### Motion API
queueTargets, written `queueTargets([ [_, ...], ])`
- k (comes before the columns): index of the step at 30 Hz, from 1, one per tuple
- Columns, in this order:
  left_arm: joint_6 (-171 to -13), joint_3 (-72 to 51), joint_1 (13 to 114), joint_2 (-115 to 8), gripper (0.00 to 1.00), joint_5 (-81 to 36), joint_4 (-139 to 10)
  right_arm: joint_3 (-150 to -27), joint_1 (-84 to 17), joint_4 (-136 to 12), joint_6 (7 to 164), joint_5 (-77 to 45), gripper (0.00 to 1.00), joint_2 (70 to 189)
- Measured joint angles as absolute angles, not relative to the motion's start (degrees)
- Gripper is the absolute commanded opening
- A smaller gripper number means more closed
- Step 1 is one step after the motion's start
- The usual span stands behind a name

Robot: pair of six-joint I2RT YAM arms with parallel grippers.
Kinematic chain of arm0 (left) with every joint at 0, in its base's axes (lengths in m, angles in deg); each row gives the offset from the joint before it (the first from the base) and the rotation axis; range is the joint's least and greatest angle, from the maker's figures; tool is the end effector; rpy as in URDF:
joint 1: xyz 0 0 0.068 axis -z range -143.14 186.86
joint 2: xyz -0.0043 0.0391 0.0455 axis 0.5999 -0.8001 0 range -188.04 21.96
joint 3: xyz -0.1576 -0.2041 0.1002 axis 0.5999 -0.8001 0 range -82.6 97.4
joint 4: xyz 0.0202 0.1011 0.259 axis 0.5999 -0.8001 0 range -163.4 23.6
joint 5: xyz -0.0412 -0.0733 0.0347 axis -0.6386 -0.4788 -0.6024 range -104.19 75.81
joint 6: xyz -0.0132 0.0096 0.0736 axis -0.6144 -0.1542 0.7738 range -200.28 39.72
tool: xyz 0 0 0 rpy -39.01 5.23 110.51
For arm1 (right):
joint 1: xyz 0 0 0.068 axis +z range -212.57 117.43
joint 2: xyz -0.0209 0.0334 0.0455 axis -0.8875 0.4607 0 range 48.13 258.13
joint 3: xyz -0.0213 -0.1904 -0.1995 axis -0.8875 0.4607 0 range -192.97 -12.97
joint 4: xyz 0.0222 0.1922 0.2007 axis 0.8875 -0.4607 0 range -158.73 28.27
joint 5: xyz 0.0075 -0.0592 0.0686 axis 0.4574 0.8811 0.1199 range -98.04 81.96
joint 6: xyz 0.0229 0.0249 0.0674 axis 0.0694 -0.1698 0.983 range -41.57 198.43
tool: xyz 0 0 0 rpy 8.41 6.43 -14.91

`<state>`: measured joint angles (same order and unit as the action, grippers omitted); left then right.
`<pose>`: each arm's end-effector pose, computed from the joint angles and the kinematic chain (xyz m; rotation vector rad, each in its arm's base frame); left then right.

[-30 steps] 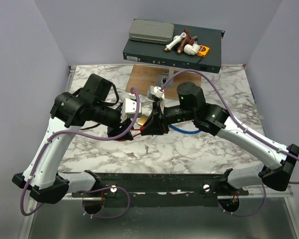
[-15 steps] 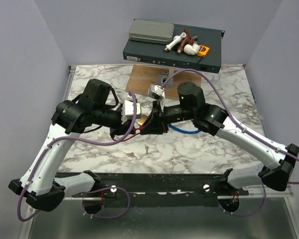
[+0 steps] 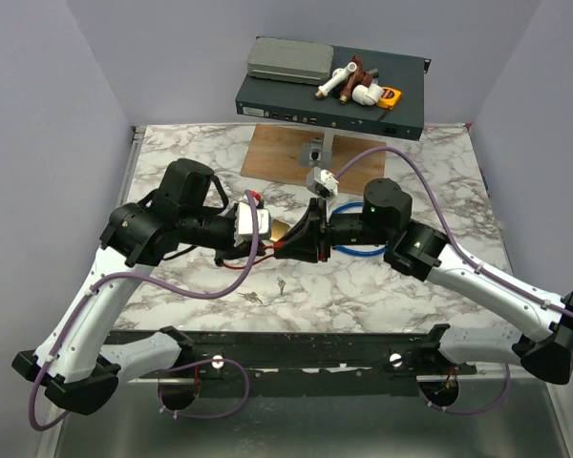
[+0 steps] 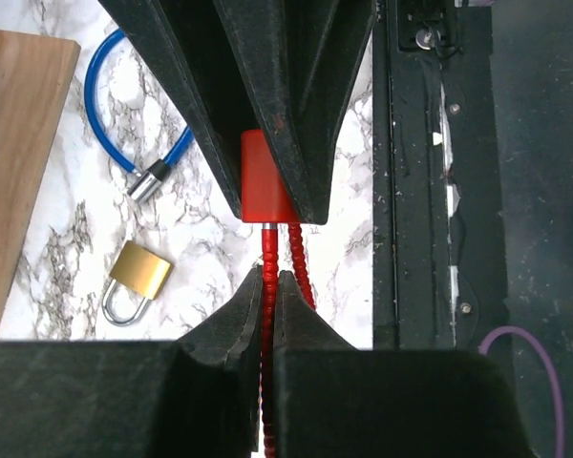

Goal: Unlock with the key
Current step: Unlock the lock.

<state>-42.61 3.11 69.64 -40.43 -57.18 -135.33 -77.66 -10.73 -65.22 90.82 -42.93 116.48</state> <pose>0.1432 -0.1438 0.4242 1.5681 1.6041 -0.8328 0.1648 0.2686 0.3898 -1.0756 1.5235 1.3212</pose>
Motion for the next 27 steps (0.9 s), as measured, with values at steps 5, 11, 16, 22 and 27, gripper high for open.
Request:
queueTargets([
  [5,-39.5,2.7,69.6,-40.3,0.00,-57.1,-135.2,-75.6,-11.0,-62.2,92.5,-42.3,0.01,115.8],
  [11,-35.2,3.5,69.6,-40.8,0.00,-56.8,-136.6,-75.6,-10.9,-62.2,92.5,-42.0,0.01,115.8],
  [16,-32.8,4.0,70.1,-42.0,0.22,-55.8,-138.3,-76.7,-11.0,-63.9,92.3,-42.1,0.01,116.7],
  [22,-32.7,5.8,69.5,-42.2,0.42,-48.6,-144.7,-78.8,-13.2,-66.0,92.3,-44.0,0.01,117.2],
  [27,-34.9,11.0,69.5,-41.9,0.44,-48.1,-145.3,-80.3,-13.5,-66.2,92.0,-44.7,0.01,117.2],
])
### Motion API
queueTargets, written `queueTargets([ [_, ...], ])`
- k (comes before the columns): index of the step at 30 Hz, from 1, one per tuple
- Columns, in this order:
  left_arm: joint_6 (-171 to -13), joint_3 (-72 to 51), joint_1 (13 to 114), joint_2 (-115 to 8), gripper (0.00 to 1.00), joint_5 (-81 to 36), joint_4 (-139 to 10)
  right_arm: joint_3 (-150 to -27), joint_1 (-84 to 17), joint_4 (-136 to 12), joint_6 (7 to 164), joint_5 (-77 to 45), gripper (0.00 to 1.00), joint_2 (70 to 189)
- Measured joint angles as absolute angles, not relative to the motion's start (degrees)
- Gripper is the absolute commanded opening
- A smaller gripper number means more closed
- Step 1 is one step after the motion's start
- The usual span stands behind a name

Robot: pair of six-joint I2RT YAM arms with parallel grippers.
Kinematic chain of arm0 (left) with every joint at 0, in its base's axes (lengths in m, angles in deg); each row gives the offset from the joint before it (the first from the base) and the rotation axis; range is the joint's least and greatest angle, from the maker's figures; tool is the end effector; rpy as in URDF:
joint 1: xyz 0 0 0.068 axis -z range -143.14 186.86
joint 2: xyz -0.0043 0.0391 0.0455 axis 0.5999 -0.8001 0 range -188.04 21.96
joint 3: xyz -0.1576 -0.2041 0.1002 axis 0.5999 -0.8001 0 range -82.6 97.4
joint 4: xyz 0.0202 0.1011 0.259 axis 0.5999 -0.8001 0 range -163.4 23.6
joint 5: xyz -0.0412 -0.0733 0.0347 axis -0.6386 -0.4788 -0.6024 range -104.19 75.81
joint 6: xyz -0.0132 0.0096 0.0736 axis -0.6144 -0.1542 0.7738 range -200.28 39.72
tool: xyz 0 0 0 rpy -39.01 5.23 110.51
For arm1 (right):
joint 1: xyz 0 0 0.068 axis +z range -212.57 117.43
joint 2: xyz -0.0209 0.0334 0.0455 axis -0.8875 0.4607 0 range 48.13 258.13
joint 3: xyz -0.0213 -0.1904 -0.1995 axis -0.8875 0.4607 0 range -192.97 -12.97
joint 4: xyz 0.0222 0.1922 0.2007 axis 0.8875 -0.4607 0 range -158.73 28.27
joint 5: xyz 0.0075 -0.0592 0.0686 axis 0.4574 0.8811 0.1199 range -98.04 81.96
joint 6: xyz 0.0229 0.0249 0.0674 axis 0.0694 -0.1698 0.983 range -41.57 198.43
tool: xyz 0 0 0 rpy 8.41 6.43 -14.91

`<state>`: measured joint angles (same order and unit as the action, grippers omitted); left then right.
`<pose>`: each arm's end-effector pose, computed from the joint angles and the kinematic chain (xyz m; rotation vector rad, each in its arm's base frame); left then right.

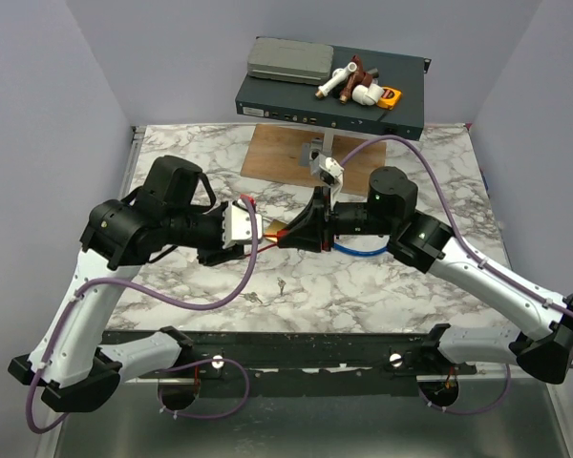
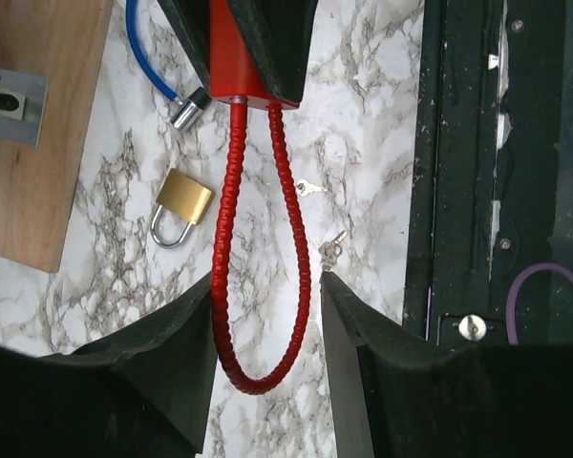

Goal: Unlock with the key
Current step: Unlock the lock.

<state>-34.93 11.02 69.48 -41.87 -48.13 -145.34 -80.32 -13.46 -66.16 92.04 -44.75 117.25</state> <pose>0.1354 -0.1289 0.4411 1.6560 1.6293 -0.6047 0.1767 0.2622 0.4021 -1.0422 1.5263 1.3288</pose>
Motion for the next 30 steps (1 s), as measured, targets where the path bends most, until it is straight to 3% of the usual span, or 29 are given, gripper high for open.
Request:
queueTargets([
  [14,-37.7,18.2,69.5,-45.1,0.44,-55.4,-147.4,-81.6,-13.6,-69.1,90.7,-46.4,0.01,118.9],
  [30,-42.6,11.8,69.6,-45.1,0.34,-55.9,-137.7,-83.8,-13.6,-69.7,90.4,-48.7,0.01,121.0],
])
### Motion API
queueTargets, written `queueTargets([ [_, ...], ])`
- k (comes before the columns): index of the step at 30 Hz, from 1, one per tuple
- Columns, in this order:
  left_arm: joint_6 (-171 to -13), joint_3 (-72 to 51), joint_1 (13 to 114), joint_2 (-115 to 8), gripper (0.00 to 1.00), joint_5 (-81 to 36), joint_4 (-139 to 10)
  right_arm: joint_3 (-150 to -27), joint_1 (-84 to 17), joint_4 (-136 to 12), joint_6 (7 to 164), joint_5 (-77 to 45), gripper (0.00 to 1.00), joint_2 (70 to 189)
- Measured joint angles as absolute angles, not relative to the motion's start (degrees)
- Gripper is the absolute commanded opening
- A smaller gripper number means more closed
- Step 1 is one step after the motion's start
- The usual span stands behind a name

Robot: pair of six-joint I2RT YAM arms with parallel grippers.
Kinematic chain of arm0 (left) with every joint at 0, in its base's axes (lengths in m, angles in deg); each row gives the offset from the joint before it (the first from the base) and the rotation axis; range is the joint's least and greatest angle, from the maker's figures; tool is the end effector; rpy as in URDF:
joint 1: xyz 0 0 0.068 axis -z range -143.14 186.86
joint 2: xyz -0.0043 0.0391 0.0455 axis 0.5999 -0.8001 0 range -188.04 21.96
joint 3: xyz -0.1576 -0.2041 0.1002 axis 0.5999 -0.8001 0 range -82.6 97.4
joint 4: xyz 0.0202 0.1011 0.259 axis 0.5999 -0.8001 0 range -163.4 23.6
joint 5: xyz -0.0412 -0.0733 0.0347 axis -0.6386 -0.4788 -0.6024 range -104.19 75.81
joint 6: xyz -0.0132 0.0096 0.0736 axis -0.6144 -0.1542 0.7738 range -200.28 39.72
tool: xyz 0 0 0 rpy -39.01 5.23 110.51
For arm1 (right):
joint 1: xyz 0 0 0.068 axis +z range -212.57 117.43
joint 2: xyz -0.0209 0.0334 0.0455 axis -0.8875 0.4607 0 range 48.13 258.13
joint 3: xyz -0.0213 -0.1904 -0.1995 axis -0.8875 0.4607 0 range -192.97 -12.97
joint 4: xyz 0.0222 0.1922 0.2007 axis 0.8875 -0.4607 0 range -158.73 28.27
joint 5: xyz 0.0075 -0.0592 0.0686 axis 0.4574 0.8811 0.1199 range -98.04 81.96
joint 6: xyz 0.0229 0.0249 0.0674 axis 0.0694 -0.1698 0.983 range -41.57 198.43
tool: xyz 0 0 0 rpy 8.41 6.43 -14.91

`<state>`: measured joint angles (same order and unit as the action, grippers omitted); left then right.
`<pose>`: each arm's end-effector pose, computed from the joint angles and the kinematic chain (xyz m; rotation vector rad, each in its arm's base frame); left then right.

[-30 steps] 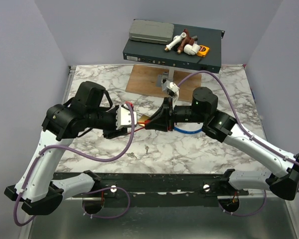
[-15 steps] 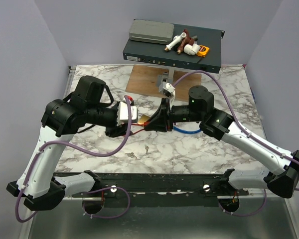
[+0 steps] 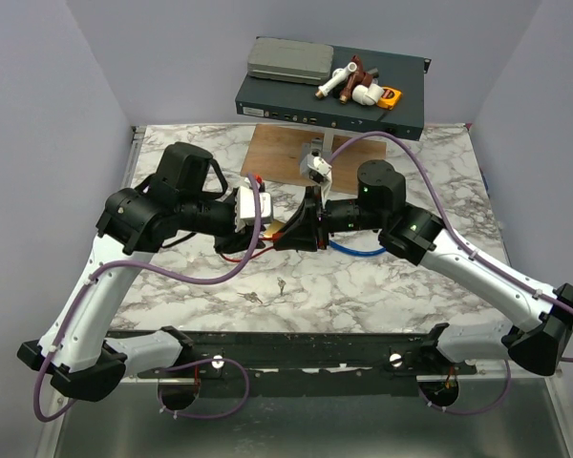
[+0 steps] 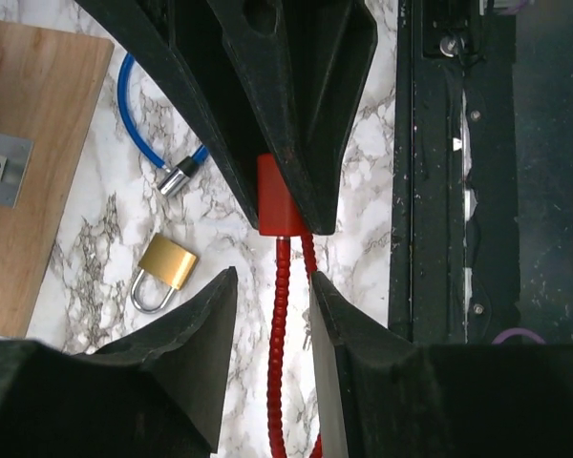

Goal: Unlock with the key
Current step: Unlock the lock.

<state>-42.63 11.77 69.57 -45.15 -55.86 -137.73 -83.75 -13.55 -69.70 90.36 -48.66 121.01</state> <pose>0.1536 -0.1489 0.4498 1.5567 1.5931 -0.7959 0.1831 0.2740 0.3984 -1.1213 1.5560 1.3628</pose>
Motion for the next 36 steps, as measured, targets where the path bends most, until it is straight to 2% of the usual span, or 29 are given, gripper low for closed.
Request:
queueTargets([
  [6,-43.5,11.8,69.6,-45.2,0.30,-57.7,-136.6,-83.9,-13.6,-69.7,90.4,-49.1,0.01,121.1],
  [12,-43.9,11.8,69.6,-45.2,0.21,-58.5,-136.0,-84.0,-13.6,-69.7,90.4,-49.3,0.01,121.6],
  [18,-44.1,11.5,69.7,-45.2,0.20,-58.7,-135.8,-84.0,-13.6,-69.7,90.4,-49.3,0.01,121.6],
  [28,-43.9,10.3,70.4,-45.2,0.00,-58.6,-135.9,-84.0,-13.6,-69.6,90.4,-49.8,0.01,121.7],
  [36,-44.1,10.1,70.9,-45.1,0.00,-58.1,-135.3,-84.0,-13.6,-69.4,91.8,-49.9,0.01,121.7],
])
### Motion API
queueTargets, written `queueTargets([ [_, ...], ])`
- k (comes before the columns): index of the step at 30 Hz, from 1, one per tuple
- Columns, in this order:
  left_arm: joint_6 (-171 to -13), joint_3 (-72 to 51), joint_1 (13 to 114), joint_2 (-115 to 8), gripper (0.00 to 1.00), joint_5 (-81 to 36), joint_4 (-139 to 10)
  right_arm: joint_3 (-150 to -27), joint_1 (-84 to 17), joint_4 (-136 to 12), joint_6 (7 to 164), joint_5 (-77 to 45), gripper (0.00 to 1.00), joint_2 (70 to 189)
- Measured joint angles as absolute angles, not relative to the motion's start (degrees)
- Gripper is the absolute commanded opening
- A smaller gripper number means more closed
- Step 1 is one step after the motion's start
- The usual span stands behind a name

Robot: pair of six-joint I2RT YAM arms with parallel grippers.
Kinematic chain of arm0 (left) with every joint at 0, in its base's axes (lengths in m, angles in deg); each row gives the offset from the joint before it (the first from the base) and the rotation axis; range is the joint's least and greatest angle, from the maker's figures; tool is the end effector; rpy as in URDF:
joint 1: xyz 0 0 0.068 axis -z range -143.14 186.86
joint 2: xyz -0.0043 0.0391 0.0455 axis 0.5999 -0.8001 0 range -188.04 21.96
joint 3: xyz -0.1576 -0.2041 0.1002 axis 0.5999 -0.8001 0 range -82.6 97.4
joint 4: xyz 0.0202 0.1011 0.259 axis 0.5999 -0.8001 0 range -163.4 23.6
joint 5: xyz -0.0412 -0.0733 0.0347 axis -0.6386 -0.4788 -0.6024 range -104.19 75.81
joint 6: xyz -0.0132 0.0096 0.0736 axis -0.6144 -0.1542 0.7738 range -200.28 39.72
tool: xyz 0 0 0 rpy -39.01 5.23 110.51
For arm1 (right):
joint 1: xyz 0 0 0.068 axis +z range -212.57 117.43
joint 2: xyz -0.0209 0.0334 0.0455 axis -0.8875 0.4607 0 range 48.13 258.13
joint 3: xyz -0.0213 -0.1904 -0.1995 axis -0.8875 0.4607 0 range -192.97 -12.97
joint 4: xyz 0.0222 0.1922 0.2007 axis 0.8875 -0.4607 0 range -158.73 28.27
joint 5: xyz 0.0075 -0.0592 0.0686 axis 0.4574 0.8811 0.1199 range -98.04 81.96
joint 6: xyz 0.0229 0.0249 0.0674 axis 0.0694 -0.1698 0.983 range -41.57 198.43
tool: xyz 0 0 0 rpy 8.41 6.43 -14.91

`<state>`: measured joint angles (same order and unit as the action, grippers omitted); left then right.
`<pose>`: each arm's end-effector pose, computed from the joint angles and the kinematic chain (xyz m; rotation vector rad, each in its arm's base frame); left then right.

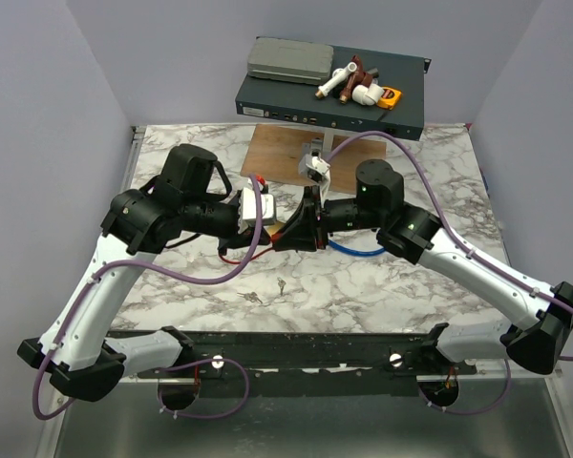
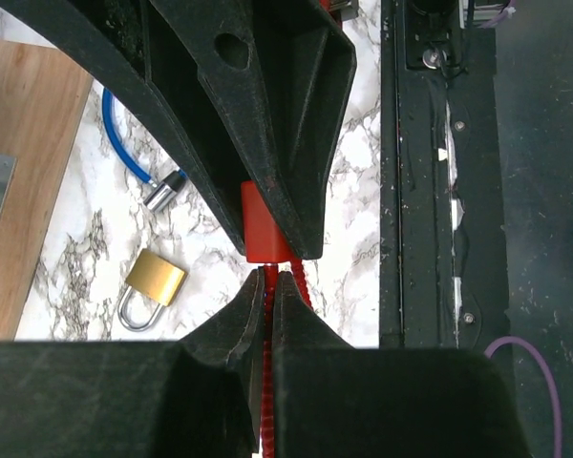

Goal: Unlock with the key
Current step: Unlock the lock.

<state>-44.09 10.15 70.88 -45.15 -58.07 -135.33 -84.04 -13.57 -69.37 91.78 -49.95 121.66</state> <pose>0.1531 -0.1566 0.4463 1.5642 1.5658 -0.8603 0.1839 0.2764 0.3977 -1.1226 1.5675 1.3974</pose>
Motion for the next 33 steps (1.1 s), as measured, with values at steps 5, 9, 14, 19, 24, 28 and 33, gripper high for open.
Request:
queueTargets([
  [5,-44.8,9.7,71.0,-44.7,0.00,-57.0,-134.9,-81.3,-13.7,-64.4,94.0,-49.7,0.01,121.5],
  [9,-45.5,8.7,71.0,-44.6,0.00,-56.1,-134.7,-76.9,-13.8,-57.4,97.2,-48.5,0.01,120.8],
  [14,-46.3,5.6,71.0,-43.7,0.00,-55.8,-133.3,-72.1,-13.8,-50.6,100.3,-46.2,0.01,119.8],
  [19,-46.5,3.2,71.0,-42.4,0.00,-55.4,-131.5,-70.9,-13.4,-48.4,101.0,-43.6,0.01,118.9],
  [24,-46.5,3.1,70.6,-41.3,0.00,-55.2,-129.5,-70.5,-13.0,-48.1,100.4,-39.8,0.01,116.5],
  [28,-46.5,3.6,68.6,-41.0,0.00,-58.0,-128.8,-70.2,-12.4,-47.6,99.8,-37.8,0.01,115.2],
  [33,-45.7,4.3,65.7,-41.5,0.00,-61.0,-129.6,-70.1,-12.1,-47.2,99.3,-36.4,0.01,115.0],
])
